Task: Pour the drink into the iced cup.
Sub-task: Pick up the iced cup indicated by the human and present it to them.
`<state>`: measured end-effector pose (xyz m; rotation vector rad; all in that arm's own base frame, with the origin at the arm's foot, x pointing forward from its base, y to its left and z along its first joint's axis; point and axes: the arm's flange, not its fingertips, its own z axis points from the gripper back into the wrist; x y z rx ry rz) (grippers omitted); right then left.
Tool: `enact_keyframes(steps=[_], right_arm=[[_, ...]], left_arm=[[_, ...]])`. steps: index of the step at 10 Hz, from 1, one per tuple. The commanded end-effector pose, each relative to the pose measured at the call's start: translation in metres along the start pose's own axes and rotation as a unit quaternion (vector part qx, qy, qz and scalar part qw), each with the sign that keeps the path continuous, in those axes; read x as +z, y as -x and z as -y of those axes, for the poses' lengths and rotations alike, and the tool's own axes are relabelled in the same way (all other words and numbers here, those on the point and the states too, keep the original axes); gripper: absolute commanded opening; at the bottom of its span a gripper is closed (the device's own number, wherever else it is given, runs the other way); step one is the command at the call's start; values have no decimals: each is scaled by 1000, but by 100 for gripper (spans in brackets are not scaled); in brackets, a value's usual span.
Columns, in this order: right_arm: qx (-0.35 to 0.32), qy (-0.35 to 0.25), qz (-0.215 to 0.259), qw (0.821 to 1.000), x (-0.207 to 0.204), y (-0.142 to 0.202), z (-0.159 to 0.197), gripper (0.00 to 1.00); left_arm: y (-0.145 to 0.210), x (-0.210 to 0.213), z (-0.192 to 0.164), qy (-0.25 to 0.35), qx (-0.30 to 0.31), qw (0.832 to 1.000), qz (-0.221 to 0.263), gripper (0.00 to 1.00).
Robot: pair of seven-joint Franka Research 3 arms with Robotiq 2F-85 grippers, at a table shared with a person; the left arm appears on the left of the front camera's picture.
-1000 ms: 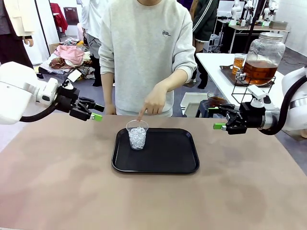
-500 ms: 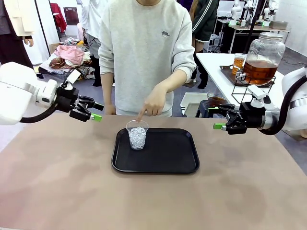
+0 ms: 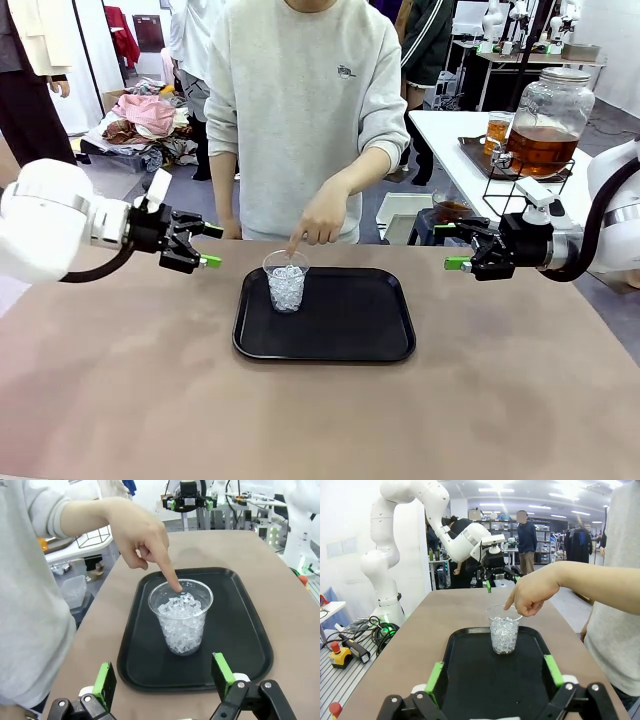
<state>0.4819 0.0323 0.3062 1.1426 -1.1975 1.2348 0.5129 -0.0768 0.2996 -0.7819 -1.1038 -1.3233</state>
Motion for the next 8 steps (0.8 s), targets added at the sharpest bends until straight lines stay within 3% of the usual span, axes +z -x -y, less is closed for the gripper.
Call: enact_keyframes(steps=[1,5,8], right_arm=[[-2,-2,-3,1000,-1,-3,3,100],[-2,-2,-3,1000,-1,-3,3,100],[-2,-2,-3,1000,-1,-3,3,100]], left_arm=[[14,-15,-5,13,-1,999,32,100],[34,-31,-5,47,21,997,60,100],[30,-32,-3,60,31,997,39,100]])
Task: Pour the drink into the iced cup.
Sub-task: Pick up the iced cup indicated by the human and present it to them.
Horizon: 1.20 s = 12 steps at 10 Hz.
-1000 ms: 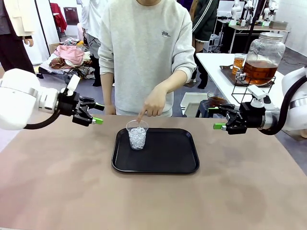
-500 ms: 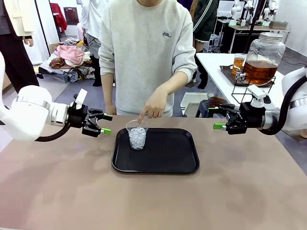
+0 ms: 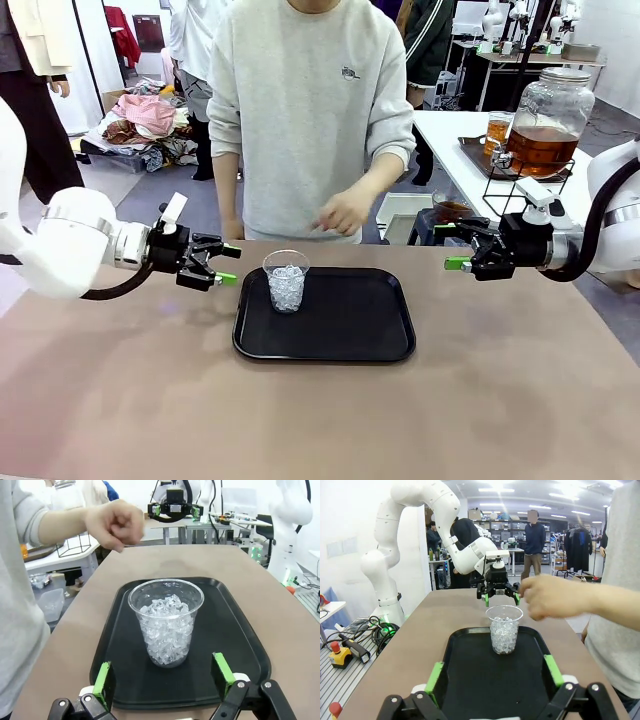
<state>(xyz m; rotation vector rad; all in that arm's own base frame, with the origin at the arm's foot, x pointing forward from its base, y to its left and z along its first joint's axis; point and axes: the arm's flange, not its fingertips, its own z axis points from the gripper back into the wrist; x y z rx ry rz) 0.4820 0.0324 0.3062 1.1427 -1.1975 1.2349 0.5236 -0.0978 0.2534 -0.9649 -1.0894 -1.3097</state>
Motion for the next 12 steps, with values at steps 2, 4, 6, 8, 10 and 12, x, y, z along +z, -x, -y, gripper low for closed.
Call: enact_keyframes(steps=[2,4,6,8,10,12], right_arm=[[-2,-2,-3,1000,-1,-3,3,100],[-2,-2,-3,1000,-1,-3,3,100],[-2,-2,-3,1000,-1,-3,3,100],[-2,-2,-3,1000,-1,-3,3,100],[-2,-2,-3,1000,-1,-3,3,100],[-2,-2,-3,1000,-1,-3,3,100]], left_arm=[[0,0,1,-2,0,1000,2,100],[0,0,1,-2,0,1000,2,100],[5,-7,-1,9,2,1000,7,100],[15,-20,-3,18,7,1000,16,100],[22,-30,-5,15,3,1000,20,100],[27,-36,-7,8,-6,1000,27,100]])
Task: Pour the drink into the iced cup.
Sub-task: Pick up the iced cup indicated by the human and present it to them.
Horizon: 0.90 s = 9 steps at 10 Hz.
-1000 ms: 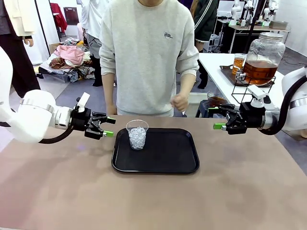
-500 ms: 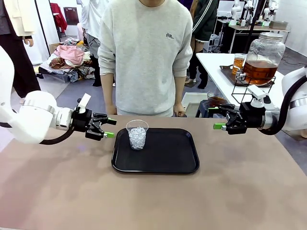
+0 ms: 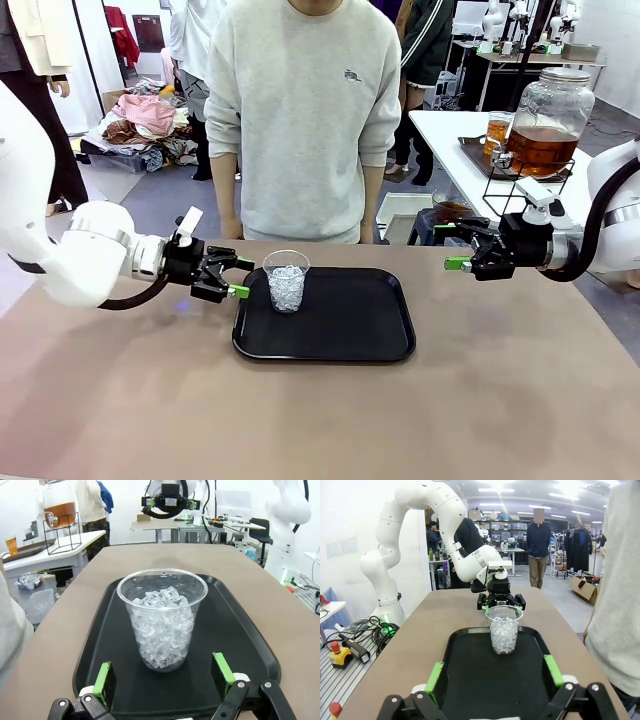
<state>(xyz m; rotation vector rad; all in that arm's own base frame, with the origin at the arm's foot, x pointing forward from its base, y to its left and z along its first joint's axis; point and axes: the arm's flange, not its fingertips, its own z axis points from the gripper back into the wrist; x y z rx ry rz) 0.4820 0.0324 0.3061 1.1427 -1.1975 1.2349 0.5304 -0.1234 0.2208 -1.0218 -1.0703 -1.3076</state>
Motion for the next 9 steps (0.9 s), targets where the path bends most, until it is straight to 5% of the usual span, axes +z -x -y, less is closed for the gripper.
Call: enact_keyframes(steps=[1,9], right_arm=[[-2,-2,-3,1000,-1,-3,3,100],[-2,-2,-3,1000,-1,-3,3,100]], left_arm=[[3,-7,-4,-13,-23,999,20,100],[7,-30,-9,4,-2,999,34,100]])
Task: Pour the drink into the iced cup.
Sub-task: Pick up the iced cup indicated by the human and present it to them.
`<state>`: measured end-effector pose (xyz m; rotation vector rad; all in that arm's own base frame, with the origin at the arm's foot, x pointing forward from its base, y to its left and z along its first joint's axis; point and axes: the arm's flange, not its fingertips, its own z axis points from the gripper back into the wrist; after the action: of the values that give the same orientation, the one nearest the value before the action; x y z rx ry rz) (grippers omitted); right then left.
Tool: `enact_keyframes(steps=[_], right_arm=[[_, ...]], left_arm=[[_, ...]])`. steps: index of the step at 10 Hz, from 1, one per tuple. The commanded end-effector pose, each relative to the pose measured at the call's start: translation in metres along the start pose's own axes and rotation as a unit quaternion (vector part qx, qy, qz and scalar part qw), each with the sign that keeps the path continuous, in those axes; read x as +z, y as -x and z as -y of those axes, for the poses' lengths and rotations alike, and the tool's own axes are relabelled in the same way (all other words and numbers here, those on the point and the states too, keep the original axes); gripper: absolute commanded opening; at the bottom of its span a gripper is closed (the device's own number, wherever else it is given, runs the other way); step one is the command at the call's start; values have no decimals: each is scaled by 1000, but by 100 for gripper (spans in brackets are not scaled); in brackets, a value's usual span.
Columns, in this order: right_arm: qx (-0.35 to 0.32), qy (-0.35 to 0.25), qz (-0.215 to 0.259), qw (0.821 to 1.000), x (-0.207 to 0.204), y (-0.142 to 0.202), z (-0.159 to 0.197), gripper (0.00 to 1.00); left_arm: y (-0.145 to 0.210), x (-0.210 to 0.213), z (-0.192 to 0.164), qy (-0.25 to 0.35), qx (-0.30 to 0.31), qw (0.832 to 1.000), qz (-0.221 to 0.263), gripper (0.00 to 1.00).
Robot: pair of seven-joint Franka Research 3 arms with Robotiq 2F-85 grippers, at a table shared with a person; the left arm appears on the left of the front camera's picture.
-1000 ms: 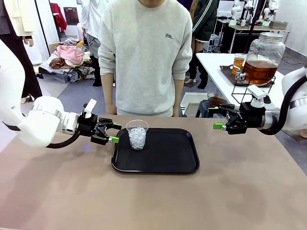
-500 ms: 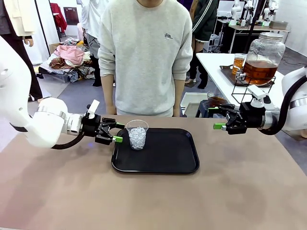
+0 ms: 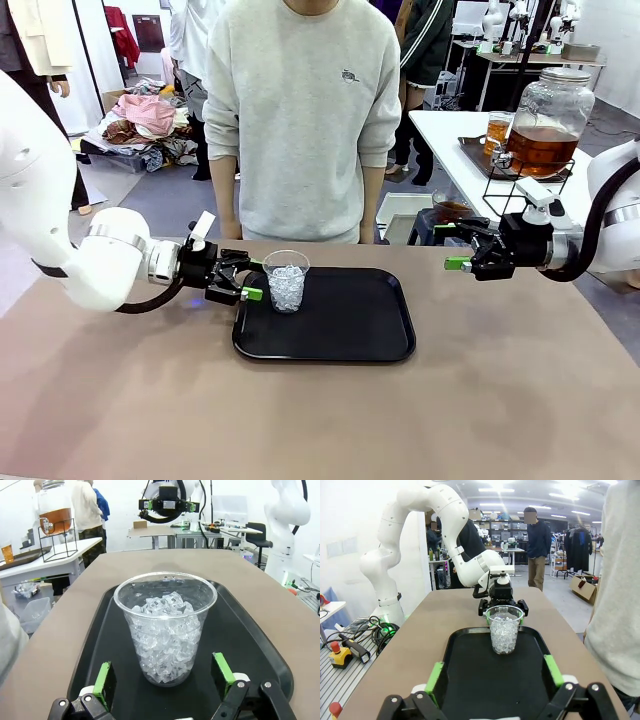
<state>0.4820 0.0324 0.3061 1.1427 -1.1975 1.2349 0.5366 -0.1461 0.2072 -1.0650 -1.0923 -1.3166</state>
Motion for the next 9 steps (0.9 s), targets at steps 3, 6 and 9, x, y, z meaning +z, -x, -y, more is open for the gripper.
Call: enact_keyframes(steps=[3,6,9], right_arm=[[-2,-2,-3,1000,-1,-3,3,100],[-2,-2,-3,1000,-1,-3,3,100],[-2,-2,-3,1000,-1,-3,3,100]], left_arm=[[-2,-13,-7,-10,3,1000,19,100],[-3,-20,-10,-6,3,1000,18,100],[-5,-29,-11,-2,7,1000,19,100]])
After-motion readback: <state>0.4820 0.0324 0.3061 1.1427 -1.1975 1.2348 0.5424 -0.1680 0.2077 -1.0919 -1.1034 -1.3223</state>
